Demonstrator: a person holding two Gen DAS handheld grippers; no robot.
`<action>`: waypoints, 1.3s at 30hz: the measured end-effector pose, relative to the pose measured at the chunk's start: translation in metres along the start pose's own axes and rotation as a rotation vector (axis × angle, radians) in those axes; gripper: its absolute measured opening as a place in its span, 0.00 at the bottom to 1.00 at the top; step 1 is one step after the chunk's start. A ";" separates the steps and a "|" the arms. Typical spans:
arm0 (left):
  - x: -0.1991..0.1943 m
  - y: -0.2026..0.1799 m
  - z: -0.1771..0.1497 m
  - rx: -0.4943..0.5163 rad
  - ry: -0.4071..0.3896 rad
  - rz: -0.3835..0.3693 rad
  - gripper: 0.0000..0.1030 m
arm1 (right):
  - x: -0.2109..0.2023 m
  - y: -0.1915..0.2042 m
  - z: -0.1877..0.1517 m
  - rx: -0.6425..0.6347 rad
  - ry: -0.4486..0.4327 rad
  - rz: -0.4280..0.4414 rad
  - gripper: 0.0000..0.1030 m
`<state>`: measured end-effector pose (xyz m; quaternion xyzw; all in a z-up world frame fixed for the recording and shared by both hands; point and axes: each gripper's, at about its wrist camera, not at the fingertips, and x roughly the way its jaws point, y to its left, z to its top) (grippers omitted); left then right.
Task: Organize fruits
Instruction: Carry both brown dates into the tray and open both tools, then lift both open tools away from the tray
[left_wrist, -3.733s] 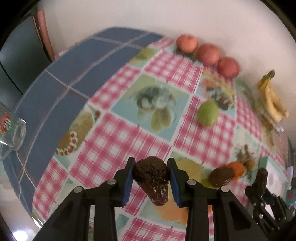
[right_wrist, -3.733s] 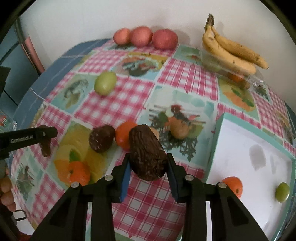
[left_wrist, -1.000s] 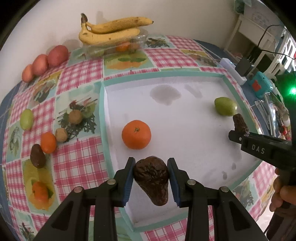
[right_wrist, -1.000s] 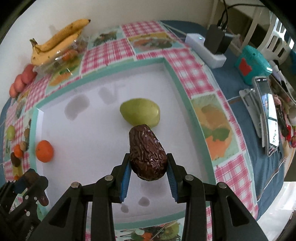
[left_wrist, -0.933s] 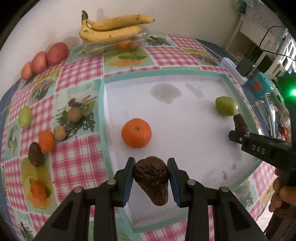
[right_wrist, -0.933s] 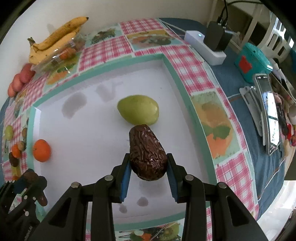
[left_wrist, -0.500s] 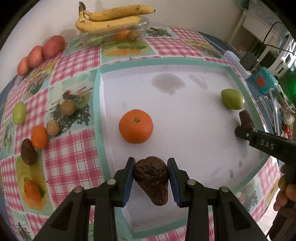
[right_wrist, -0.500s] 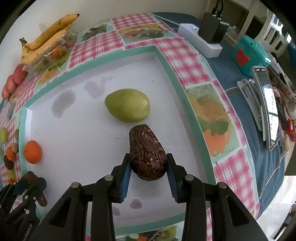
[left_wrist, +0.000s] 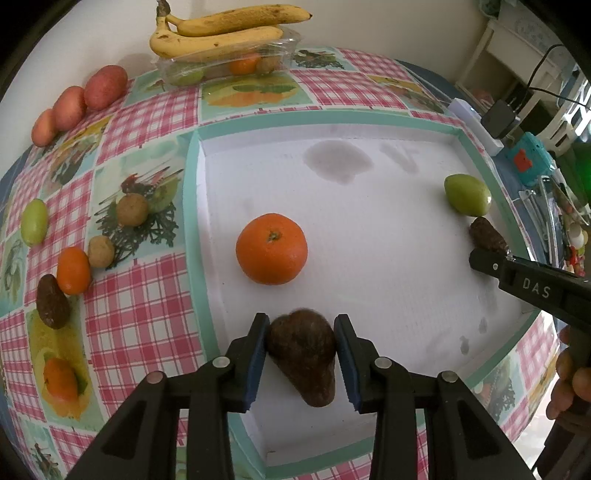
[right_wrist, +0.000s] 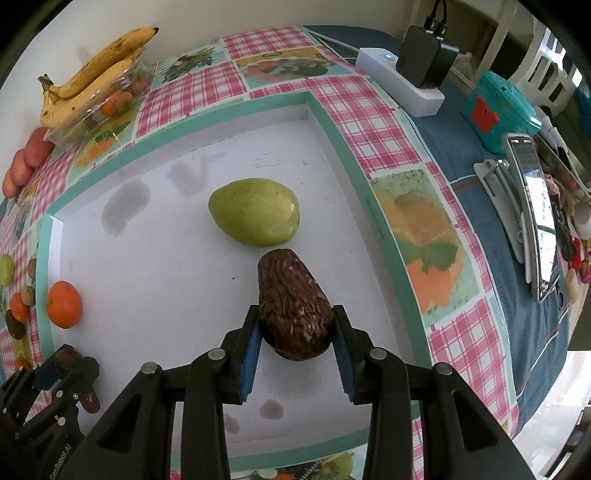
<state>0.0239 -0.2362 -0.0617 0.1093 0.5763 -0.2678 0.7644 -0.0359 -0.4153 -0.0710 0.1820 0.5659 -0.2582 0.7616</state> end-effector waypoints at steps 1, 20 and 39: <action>0.000 0.000 0.000 -0.003 0.000 -0.005 0.42 | 0.000 -0.001 0.000 -0.001 0.000 0.002 0.37; -0.015 -0.006 0.001 0.022 -0.038 0.000 0.74 | -0.007 0.010 0.000 -0.029 -0.036 -0.004 0.69; -0.043 0.005 0.009 0.001 -0.137 0.079 1.00 | -0.026 0.006 0.005 -0.025 -0.111 0.000 0.78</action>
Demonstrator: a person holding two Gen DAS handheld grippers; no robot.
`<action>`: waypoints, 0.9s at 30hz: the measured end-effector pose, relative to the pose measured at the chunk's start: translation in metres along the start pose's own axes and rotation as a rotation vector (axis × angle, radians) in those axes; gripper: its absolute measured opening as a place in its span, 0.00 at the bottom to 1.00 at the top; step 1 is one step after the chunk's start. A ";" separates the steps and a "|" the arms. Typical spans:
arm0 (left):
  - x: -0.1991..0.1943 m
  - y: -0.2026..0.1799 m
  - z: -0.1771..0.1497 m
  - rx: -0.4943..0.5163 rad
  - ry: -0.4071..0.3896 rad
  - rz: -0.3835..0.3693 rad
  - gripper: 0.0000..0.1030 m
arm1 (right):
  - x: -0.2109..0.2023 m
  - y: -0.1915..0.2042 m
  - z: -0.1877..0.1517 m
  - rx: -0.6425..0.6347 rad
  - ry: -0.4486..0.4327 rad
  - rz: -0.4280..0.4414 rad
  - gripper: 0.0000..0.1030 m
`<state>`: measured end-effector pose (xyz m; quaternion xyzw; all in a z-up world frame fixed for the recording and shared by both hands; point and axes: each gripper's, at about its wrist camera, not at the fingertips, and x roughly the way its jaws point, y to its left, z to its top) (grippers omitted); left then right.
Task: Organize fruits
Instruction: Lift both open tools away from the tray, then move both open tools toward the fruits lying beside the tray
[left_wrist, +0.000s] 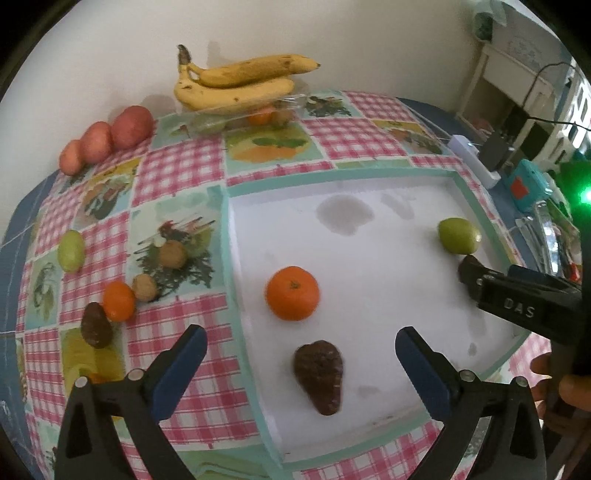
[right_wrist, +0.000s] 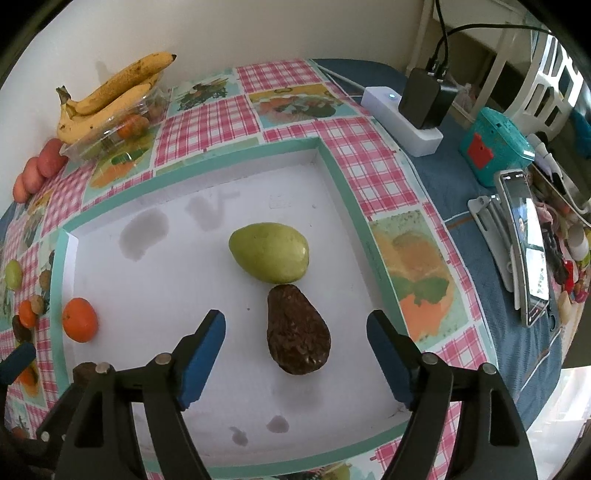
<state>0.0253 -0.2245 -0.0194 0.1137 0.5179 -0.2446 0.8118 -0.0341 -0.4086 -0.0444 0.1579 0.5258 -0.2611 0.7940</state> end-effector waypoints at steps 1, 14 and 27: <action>0.000 0.003 0.000 -0.008 0.003 0.010 1.00 | 0.000 0.000 0.000 -0.001 0.000 0.000 0.78; -0.011 0.070 0.007 -0.237 0.006 0.103 1.00 | -0.001 0.003 0.000 -0.001 -0.018 0.003 0.78; -0.046 0.170 0.002 -0.466 -0.068 0.320 1.00 | -0.008 0.009 0.001 -0.002 -0.057 0.034 0.79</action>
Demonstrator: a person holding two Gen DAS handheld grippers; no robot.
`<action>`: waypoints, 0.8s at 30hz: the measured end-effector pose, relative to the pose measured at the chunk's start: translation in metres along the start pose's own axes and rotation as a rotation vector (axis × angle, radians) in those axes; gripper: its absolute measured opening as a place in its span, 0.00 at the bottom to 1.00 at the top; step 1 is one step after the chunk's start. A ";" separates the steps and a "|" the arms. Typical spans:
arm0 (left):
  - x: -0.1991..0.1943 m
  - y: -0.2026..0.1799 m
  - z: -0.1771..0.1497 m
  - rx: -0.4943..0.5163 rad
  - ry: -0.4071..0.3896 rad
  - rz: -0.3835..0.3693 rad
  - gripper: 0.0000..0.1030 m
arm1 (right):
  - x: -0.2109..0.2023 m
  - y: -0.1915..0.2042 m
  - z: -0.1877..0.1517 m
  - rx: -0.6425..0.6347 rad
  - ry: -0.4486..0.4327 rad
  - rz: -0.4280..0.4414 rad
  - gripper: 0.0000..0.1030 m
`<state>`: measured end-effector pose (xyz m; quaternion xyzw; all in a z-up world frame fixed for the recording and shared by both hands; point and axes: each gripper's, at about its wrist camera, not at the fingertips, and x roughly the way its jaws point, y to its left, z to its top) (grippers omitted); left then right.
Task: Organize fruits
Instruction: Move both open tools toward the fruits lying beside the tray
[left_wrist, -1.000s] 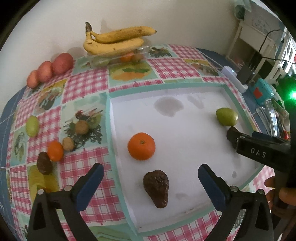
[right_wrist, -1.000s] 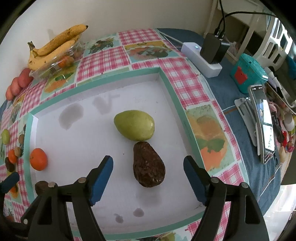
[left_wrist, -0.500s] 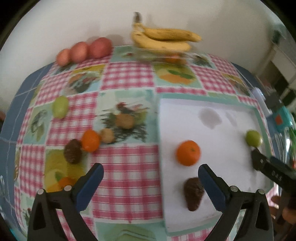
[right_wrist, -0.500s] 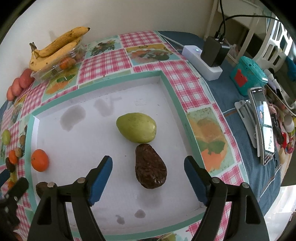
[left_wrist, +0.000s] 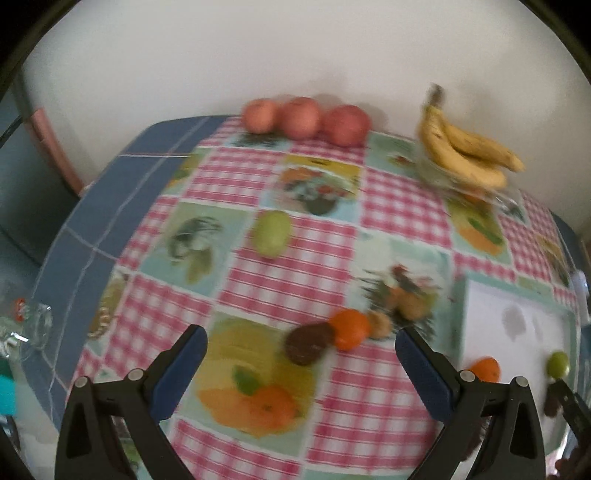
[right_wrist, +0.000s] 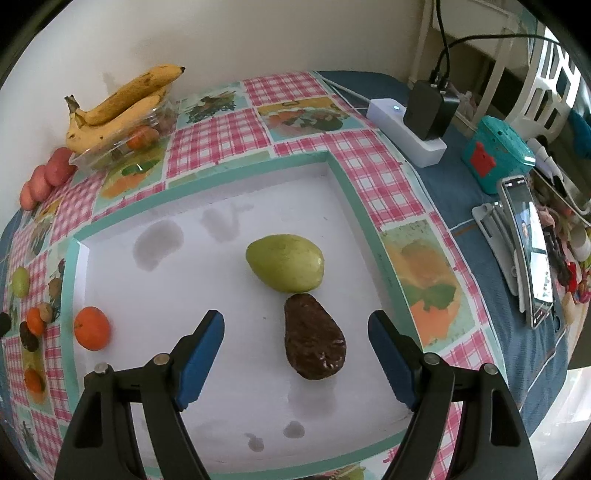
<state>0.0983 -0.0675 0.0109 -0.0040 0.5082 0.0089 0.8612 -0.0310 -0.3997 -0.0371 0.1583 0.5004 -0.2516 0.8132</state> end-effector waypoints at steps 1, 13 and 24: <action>-0.001 0.007 0.002 -0.015 -0.004 0.007 1.00 | -0.001 0.001 0.000 -0.001 -0.007 0.005 0.79; -0.002 0.076 0.016 -0.190 -0.001 0.032 1.00 | -0.021 0.036 0.003 -0.041 -0.094 0.057 0.79; 0.014 0.120 0.021 -0.254 0.035 -0.026 1.00 | -0.026 0.099 -0.004 -0.160 -0.075 0.142 0.79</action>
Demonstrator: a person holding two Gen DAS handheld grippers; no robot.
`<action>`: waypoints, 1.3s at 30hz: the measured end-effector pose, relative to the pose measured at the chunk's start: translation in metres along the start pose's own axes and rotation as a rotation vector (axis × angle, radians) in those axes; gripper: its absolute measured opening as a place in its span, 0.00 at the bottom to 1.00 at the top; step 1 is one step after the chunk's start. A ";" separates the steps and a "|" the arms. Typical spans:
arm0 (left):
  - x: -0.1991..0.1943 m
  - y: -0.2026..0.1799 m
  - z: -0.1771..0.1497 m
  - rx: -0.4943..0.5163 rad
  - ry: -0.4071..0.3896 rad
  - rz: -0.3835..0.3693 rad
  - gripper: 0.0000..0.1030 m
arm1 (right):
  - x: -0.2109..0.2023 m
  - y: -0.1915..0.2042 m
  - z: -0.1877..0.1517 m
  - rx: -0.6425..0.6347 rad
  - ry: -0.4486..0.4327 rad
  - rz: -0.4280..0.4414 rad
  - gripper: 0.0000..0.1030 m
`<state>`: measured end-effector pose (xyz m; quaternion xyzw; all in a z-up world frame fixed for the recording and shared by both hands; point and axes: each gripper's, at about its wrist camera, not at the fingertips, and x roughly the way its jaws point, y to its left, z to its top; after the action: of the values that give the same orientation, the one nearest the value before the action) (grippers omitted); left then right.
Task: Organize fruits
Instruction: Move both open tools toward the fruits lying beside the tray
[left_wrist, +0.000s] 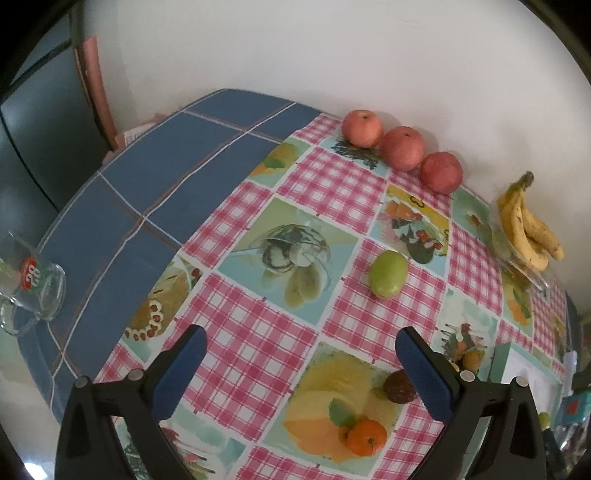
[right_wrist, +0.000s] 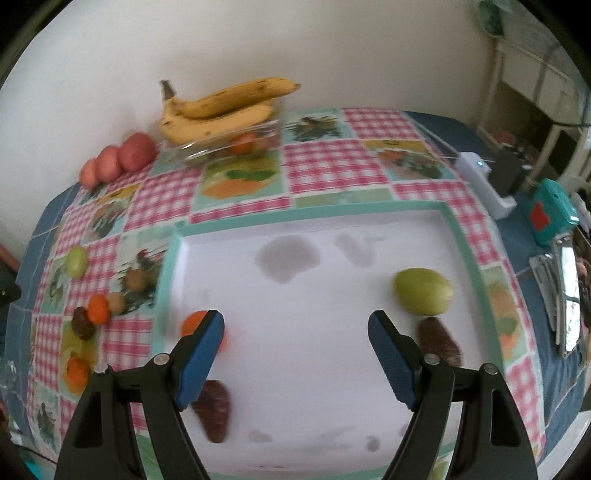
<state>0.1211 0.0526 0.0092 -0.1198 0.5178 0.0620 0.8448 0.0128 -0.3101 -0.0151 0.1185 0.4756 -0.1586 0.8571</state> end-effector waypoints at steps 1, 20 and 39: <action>0.001 0.003 0.002 -0.007 -0.003 0.001 1.00 | 0.001 0.006 0.000 -0.017 0.004 0.002 0.79; -0.012 0.020 0.032 -0.047 -0.196 -0.044 1.00 | 0.001 0.116 0.045 -0.128 0.006 0.136 0.79; 0.052 -0.020 0.017 0.005 0.099 -0.135 0.98 | 0.047 0.152 0.055 -0.189 0.075 0.140 0.54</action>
<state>0.1645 0.0367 -0.0271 -0.1555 0.5496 -0.0024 0.8208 0.1378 -0.1968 -0.0186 0.0761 0.5109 -0.0481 0.8549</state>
